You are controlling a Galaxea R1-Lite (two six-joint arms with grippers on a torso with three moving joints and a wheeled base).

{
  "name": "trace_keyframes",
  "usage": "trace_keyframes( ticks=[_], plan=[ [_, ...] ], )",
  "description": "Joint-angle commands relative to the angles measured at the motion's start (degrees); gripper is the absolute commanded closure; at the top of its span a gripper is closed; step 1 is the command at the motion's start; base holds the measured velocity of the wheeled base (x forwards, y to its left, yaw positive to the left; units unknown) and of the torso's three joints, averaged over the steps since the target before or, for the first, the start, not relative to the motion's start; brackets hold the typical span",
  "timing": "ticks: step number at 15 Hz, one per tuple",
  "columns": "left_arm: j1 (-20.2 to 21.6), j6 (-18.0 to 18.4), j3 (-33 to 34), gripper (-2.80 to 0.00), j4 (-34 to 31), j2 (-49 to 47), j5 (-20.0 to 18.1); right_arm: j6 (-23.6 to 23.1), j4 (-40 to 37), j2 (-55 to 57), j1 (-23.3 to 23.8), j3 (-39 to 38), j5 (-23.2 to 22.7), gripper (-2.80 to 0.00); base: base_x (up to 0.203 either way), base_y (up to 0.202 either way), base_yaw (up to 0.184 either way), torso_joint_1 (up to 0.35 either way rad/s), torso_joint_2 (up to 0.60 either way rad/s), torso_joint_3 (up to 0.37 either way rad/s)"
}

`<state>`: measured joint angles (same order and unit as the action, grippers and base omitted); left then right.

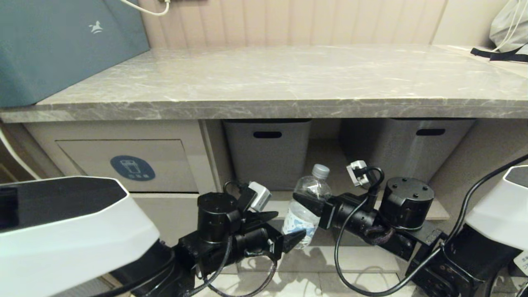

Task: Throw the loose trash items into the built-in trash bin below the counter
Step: Hand it to the other hand

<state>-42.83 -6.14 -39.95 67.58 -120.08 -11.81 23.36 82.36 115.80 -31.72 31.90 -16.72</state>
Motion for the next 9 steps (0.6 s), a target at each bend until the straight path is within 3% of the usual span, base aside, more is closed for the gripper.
trace_keyframes(
  ticks=[1, 9],
  plan=[
    [0.0, -0.1, -2.0, -2.80, 0.4, -2.2, 0.1, 0.2, 0.4, -1.4, -0.4, -1.3, -1.6, 0.00, 0.000, 0.000, 0.000, 0.000, 0.00, 0.000],
    [-0.9, 0.0, -6.6, -2.80, 0.6, -6.4, 0.0, 0.1, 0.3, -1.0, -5.5, -1.6, -2.4, 0.00, 0.000, 0.000, 0.000, 0.000, 0.00, 0.000]
  ],
)
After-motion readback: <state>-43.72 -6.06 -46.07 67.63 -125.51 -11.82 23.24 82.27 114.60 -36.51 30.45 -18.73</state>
